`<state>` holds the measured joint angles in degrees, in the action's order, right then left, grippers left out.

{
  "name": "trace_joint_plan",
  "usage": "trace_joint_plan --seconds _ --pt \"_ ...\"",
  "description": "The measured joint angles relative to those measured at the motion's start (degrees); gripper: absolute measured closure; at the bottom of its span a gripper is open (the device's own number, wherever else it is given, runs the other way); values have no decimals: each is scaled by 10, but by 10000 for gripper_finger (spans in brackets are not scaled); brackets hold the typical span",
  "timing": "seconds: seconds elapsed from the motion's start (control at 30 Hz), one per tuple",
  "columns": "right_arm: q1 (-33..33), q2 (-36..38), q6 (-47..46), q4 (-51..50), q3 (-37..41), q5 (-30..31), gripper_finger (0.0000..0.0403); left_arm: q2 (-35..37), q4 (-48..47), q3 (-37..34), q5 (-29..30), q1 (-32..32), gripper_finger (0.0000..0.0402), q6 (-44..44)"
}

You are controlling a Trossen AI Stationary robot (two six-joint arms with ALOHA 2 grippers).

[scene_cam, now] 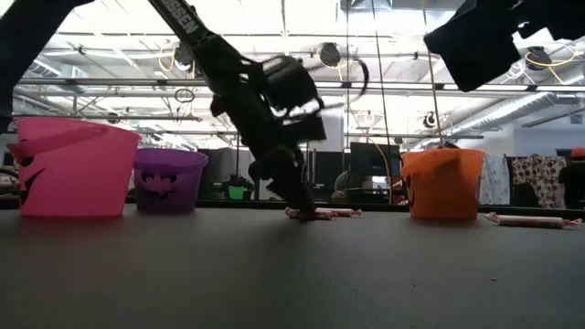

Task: Sort candy by brand, put in halloween buckets
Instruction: Put the red candy into the pink bucket

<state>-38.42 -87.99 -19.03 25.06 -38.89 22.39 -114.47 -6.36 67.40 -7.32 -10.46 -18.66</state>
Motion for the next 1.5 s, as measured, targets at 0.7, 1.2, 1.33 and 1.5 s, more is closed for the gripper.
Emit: trace_joint_plan --seconds 0.7,1.2,1.33,1.5 --pt "16 0 0 3 0 0 190 7 -77 23 6 1 376 26" --pt "16 0 -20 3 0 0 190 192 -407 24 2 44 399 138" --pt "16 0 -22 9 0 0 190 251 -426 24 29 82 400 176" --pt "21 0 -28 18 1 1 190 254 -332 12 154 107 387 149"
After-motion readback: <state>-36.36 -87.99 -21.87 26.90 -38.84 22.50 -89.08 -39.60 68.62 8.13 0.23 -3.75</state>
